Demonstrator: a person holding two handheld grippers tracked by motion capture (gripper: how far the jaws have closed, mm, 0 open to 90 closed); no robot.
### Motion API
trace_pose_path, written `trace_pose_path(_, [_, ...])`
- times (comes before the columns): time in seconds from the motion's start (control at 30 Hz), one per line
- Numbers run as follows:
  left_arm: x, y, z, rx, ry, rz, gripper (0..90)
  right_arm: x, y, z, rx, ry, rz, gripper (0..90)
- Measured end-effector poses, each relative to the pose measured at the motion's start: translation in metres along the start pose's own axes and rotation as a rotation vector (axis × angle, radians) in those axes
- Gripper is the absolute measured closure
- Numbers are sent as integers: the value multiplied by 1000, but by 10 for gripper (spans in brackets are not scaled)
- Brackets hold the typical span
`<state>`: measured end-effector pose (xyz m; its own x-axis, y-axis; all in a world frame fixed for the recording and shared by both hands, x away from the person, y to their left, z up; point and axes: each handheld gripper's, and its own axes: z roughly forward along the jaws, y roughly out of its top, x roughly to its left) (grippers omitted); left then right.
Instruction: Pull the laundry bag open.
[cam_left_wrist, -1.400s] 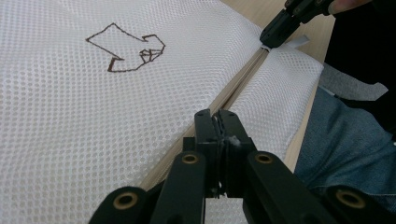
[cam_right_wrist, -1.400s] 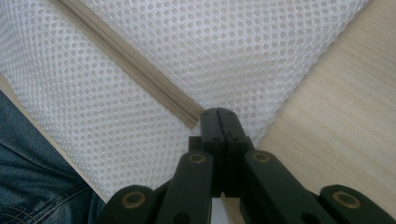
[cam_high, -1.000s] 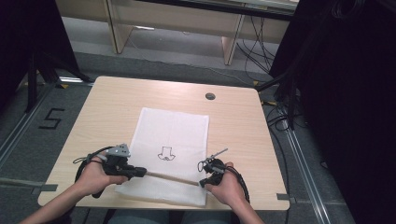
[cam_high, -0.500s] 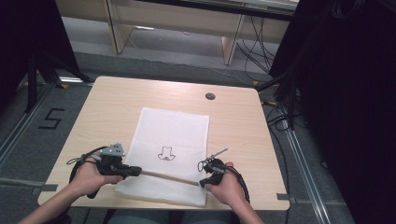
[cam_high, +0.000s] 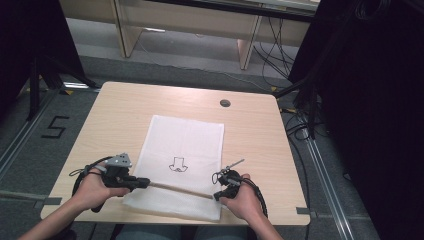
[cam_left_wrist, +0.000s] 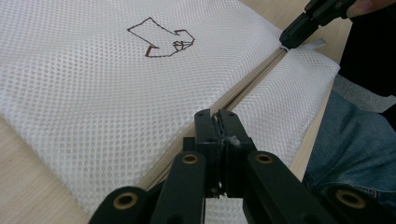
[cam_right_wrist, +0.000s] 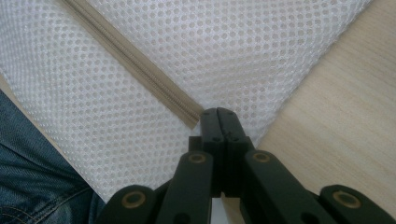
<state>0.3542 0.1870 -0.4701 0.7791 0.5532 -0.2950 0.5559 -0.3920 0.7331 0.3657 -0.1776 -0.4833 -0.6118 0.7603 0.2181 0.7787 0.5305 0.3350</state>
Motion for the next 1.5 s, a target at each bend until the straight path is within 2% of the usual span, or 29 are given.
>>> trace_pose_path(0.03, [1, -1, -2, 3, 13, 6, 878, 0, 0, 0, 0, 0, 0, 900])
trace_pose_path(0.07, [3, -3, -3, 1, 1, 8, 878, 0, 0, 0, 0, 1, 2, 900])
trace_pose_path(0.1, [2, -5, -3, -9, 15, -14, 878, 0, 0, 0, -1, 2, -1, 900])
trace_pose_path(0.13, [4, -6, -5, 2, 9, -7, 878, -1, 0, 0, -4, 1, -6, 900])
trace_pose_path(0.17, [4, -6, -5, -11, 18, -3, 878, -1, 0, 0, 1, 4, -7, 900])
trace_pose_path(0.23, [5, -7, -6, -17, 5, -23, 878, 0, 1, 0, 13, 7, -3, 900])
trace_pose_path(0.27, [5, -6, -7, -5, 16, -2, 878, 0, 1, 0, 13, 8, -2, 900])
trace_pose_path(0.3, [6, -6, -7, -12, 11, -1, 878, -1, 1, 0, 12, 8, -2, 900])
trace_pose_path(0.4, [5, -7, -8, -9, 28, -14, 878, -1, 0, 0, 14, 10, 2, 900])
trace_pose_path(0.43, [7, -7, -9, -15, 13, -22, 878, -1, 0, 0, 13, 11, 1, 900])
trace_pose_path(0.47, [7, -7, -9, -17, 21, -28, 878, -1, 0, 0, 13, 11, 2, 900])
trace_pose_path(0.57, [8, -6, -11, -15, 17, -17, 878, -1, 0, 0, 13, 12, 1, 900])
trace_pose_path(0.6, [8, -6, -10, -18, 11, -24, 878, -1, 0, 0, 12, 12, 1, 900])
trace_pose_path(0.63, [8, -7, -11, -10, 26, -17, 878, -1, 0, 0, 13, 12, 0, 900])
trace_pose_path(0.73, [9, -9, -12, -14, 13, -49, 878, -2, 0, 0, 12, 14, -6, 900])
trace_pose_path(0.77, [9, -9, -12, -13, 19, -38, 878, -2, 0, 0, 12, 15, -5, 900])
trace_pose_path(0.87, [11, -12, -17, -20, 47, -42, 878, 0, 0, 0, 13, 8, 16, 900])
trace_pose_path(1.0, [16, -19, -25, -33, 71, -75, 878, 0, 0, 0, 0, 17, 11, 900])
trace_pose_path(1.07, [19, -21, -29, -25, 84, -91, 878, 0, 0, 0, 13, 11, 22, 900])
trace_pose_path(1.17, [21, -25, -34, -43, 97, -112, 878, -1, 0, 0, 11, 8, 12, 900])
trace_pose_path(1.23, [21, -27, -37, -39, 137, -104, 878, -1, 1, 0, 11, 8, 11, 900])
trace_pose_path(1.27, [23, -28, -39, -41, 126, -111, 878, -1, 0, 0, -1, 14, -2, 900])
trace_pose_path(1.3, [23, -29, -40, -48, 140, -114, 878, -1, 1, 0, 0, 14, -2, 900])
trace_pose_path(1.33, [23, -30, -41, -56, 160, -116, 877, 1, 0, 0, 6, 22, 21, 900])
trace_pose_path(1.4, [24, -31, -42, -61, 153, -113, 877, 0, 1, 0, -7, 2, -10, 900])
trace_pose_path(1.5, [22, -32, -41, -45, 172, -111, 878, 0, 1, 0, 2, 1, -4, 900])
